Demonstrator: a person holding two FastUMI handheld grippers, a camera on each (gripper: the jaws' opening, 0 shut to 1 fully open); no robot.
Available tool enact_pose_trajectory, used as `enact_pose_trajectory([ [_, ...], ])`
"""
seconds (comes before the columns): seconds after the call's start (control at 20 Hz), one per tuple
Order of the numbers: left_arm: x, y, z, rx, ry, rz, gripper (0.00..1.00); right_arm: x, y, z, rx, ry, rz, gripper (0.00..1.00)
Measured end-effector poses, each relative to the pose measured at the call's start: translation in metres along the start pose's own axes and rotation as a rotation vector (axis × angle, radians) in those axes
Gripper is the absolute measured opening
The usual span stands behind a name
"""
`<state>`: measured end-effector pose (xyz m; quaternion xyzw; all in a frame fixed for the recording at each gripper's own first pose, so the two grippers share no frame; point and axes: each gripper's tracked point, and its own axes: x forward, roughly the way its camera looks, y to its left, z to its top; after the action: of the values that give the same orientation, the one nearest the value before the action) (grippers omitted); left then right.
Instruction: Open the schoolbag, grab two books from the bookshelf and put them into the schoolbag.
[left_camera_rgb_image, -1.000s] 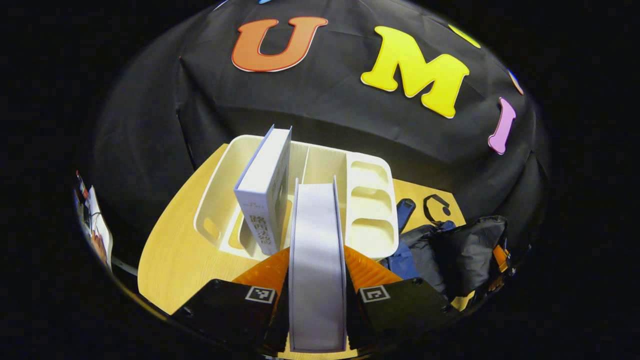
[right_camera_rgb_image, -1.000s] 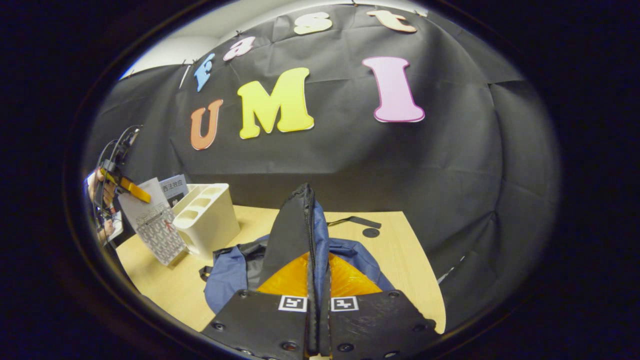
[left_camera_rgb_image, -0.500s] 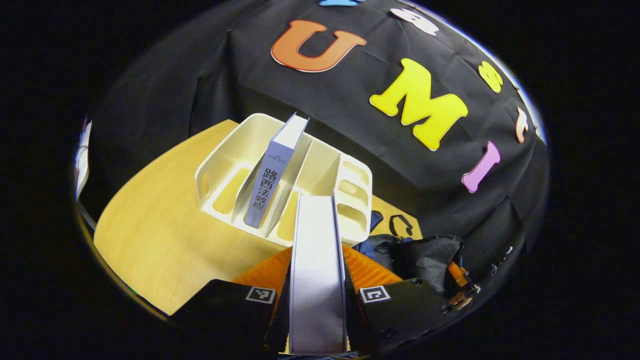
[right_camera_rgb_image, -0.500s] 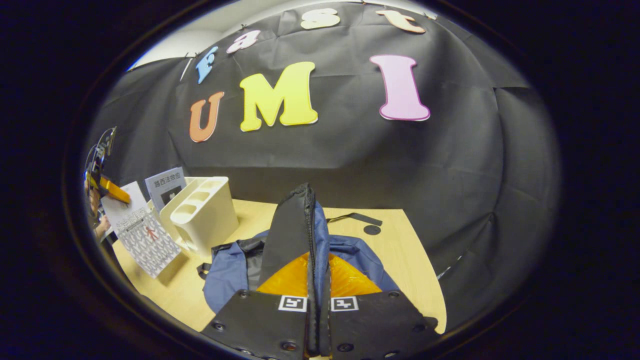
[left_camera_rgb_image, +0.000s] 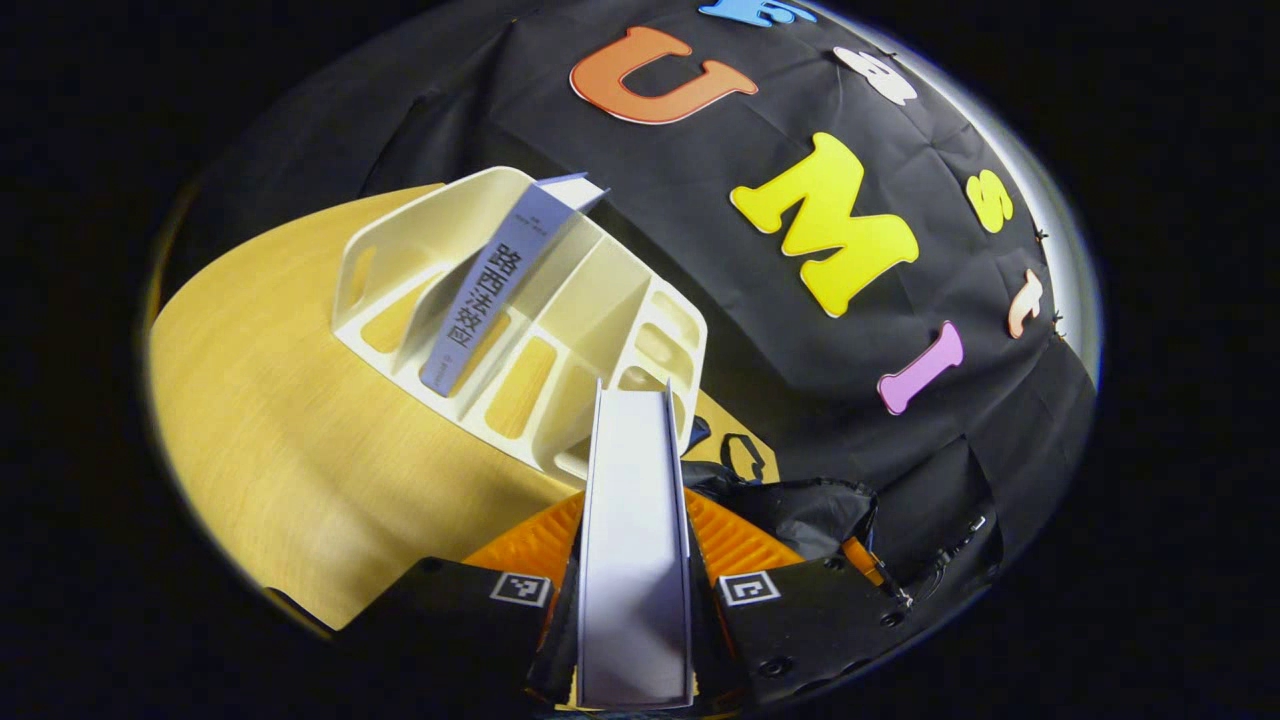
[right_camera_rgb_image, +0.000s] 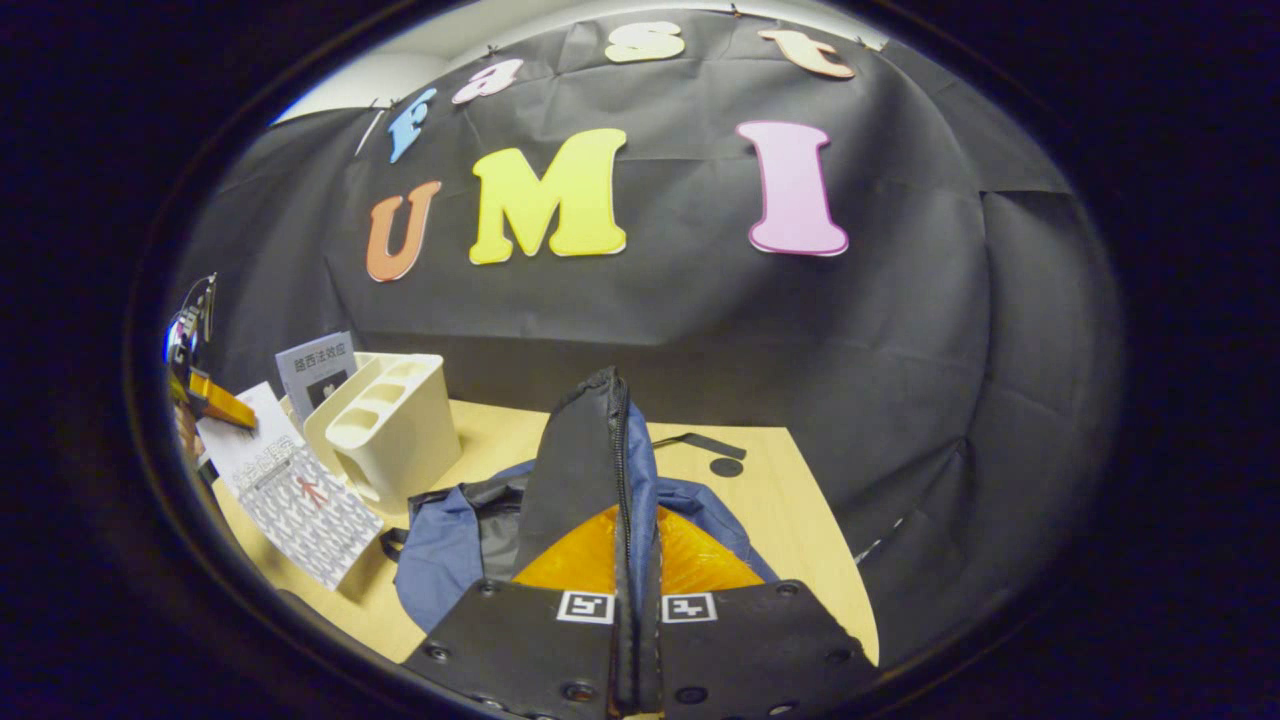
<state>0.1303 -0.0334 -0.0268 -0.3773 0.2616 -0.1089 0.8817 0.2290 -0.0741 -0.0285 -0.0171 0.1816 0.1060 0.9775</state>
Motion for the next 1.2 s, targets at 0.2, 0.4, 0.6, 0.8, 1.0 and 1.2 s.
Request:
enact_pose_trajectory([
  [0.2,0.02,-0.035,-0.017,-0.023,-0.001,-0.049,0.47,-0.002,-0.002,0.002,-0.015,-0.005,-0.022,0.03],
  [0.4,0.051,-0.065,-0.025,-0.102,-0.025,-0.079,0.51,-0.009,-0.004,0.01,-0.023,-0.023,-0.041,0.03],
  [0.6,0.089,-0.09,-0.039,-0.126,-0.021,-0.101,0.47,-0.018,0.0,0.02,-0.041,-0.056,-0.034,0.03],
  [0.8,0.129,-0.105,-0.054,-0.188,-0.033,-0.111,0.47,-0.024,0.004,0.025,-0.039,-0.076,-0.028,0.02],
  [1.0,0.167,-0.107,-0.073,-0.227,-0.042,-0.091,0.47,-0.032,0.01,0.033,-0.054,-0.109,-0.018,0.03],
  [1.2,0.197,-0.113,-0.098,-0.306,-0.008,-0.112,0.47,-0.036,0.015,0.036,-0.055,-0.124,-0.01,0.03],
])
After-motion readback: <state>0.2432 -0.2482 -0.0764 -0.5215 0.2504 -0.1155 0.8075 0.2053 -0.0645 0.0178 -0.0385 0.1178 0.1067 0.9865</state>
